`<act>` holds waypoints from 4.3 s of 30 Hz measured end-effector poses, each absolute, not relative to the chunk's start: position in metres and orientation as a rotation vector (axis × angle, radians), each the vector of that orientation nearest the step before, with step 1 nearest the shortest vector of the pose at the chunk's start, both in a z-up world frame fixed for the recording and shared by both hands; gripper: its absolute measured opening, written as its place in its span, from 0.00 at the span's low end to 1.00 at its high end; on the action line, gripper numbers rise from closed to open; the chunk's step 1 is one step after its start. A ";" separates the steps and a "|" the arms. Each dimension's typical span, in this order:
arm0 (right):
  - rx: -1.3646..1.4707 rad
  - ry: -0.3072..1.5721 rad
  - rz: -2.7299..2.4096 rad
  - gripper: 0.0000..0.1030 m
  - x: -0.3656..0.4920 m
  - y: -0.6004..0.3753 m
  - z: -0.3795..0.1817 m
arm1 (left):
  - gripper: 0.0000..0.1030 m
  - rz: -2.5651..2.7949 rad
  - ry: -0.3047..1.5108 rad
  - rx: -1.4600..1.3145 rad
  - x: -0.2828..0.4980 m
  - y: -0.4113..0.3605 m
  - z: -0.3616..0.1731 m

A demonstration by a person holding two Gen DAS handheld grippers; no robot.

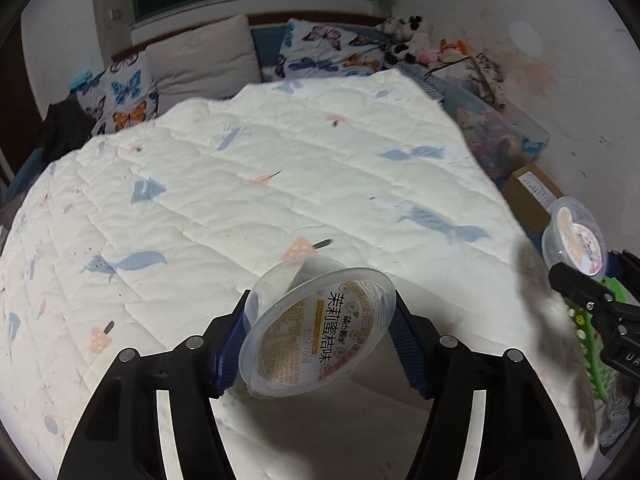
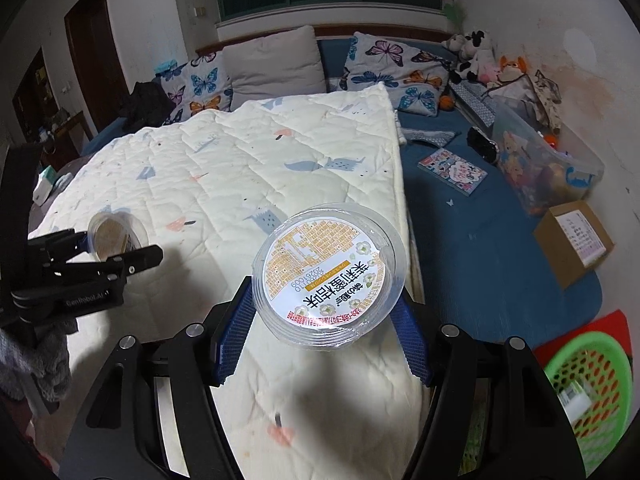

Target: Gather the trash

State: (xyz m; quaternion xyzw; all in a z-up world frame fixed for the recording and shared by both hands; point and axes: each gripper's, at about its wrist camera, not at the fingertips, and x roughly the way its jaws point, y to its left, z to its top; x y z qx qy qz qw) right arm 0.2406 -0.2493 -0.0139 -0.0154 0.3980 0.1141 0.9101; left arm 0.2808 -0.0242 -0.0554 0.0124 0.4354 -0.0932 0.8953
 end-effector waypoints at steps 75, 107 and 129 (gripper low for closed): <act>0.301 0.754 -0.292 0.73 -0.009 -0.503 -0.008 | 0.79 -0.780 0.822 0.346 0.145 -0.342 -0.006; 0.234 0.743 -0.086 0.84 0.021 -0.397 0.019 | 0.87 -0.498 0.752 0.159 0.129 -0.167 0.012; 0.169 0.752 -0.031 0.96 0.024 -0.354 0.025 | 0.87 -0.359 0.738 0.124 0.104 -0.094 0.003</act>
